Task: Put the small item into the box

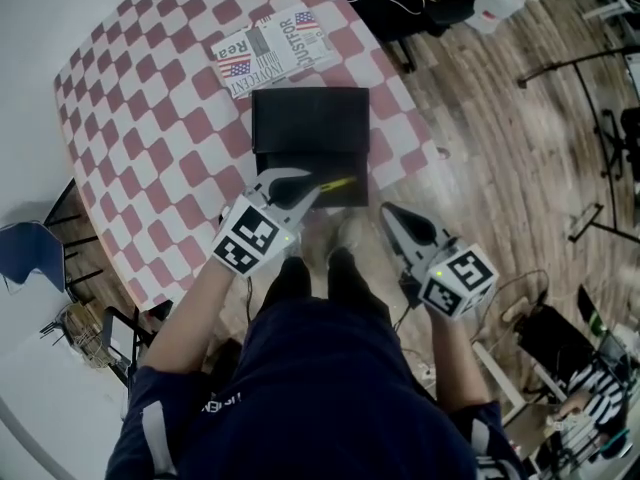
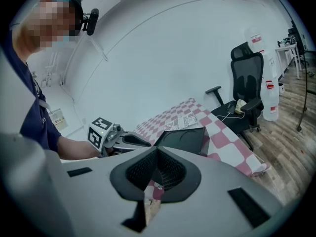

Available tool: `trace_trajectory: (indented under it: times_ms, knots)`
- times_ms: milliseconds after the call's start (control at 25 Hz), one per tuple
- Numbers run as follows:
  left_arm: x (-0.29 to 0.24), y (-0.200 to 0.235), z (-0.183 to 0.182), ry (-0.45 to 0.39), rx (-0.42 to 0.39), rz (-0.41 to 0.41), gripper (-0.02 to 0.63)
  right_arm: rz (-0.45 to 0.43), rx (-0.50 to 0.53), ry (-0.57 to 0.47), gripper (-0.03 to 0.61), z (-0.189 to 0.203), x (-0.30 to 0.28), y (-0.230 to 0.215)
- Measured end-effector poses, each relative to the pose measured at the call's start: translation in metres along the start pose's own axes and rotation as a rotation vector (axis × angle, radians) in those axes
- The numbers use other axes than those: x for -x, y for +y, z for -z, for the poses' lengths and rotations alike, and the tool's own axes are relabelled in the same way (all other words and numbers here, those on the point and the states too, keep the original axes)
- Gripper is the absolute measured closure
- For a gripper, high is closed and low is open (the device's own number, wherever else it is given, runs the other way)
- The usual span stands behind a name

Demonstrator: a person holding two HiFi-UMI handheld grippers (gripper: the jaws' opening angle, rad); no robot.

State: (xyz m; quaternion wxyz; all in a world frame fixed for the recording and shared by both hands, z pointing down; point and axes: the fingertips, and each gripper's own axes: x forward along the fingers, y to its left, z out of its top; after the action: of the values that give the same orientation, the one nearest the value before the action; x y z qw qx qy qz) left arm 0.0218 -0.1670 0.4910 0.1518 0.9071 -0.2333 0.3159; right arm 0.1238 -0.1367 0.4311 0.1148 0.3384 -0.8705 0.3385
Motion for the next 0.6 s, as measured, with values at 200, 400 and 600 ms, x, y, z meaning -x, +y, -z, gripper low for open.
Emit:
trace_trajectory:
  times_ms: [200,400,600]
  knots:
    - [0.040,0.000,-0.019,-0.092,-0.015,-0.046,0.555,0.000,0.033,-0.018,0.561,-0.010,-0.006,0.021]
    - [0.073,-0.002,-0.024,-0.161,0.011,-0.061,0.565,0.004,0.077,-0.026,0.561,-0.017,-0.013,0.044]
    - [0.103,-0.002,-0.020,-0.208,0.029,-0.077,0.571,0.008,0.103,-0.025,0.561,-0.015,-0.020,0.065]
